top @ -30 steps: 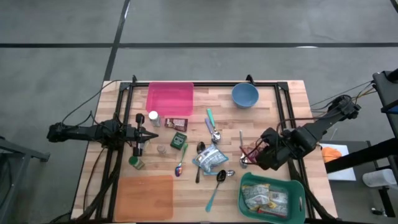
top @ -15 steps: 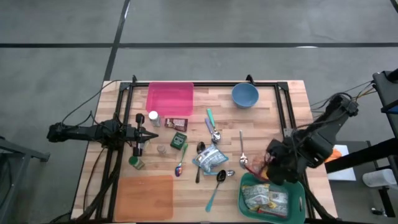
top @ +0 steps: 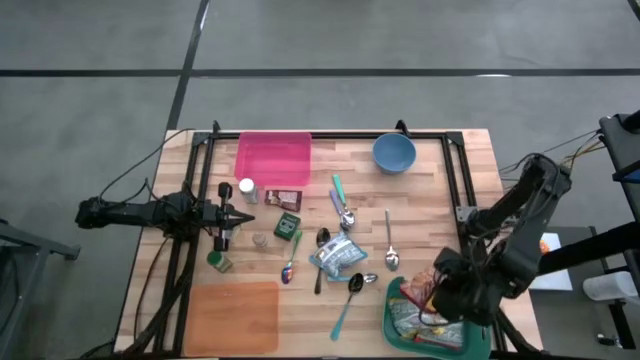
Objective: Pick & Place Food Item
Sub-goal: Put the red noodle pack into the green bin
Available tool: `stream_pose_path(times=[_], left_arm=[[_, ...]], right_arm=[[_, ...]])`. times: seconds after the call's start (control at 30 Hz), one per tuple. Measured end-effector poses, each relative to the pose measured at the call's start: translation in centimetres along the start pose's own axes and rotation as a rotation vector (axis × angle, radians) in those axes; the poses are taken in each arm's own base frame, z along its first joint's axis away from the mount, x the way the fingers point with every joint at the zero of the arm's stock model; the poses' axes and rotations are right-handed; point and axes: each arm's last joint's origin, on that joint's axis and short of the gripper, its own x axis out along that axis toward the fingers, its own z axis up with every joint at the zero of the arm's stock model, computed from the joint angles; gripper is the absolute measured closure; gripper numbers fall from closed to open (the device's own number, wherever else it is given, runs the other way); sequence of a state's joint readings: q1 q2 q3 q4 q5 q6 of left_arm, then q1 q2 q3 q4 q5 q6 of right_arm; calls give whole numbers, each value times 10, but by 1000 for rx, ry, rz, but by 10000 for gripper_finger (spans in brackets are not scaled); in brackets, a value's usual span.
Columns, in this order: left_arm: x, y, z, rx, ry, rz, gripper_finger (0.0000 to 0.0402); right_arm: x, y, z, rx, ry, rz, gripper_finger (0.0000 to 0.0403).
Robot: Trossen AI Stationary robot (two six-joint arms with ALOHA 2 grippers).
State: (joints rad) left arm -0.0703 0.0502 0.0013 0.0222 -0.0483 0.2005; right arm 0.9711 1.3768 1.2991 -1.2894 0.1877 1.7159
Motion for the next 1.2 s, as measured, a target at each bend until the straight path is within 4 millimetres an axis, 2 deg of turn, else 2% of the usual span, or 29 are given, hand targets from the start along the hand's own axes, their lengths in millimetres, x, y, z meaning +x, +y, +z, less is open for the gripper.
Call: stream_pose_path(times=[0.27, 0.43, 0.7, 1.0, 1.2], left_arm=[[0, 0, 0, 0, 0, 0, 401], [0, 0, 0, 0, 0, 0, 401], [0, 0, 0, 0, 0, 0, 401], [0, 0, 0, 0, 0, 0, 401], [0, 0, 0, 0, 0, 0, 401]], right_arm=[[39, 24, -26, -9, 123, -110, 366], [55, 33, -38, 26, 136, -118, 366], [70, 36, -53, 74, 119, -169, 366], [84, 39, -59, 110, 97, -215, 365], [85, 37, -58, 111, 89, -231, 322]])
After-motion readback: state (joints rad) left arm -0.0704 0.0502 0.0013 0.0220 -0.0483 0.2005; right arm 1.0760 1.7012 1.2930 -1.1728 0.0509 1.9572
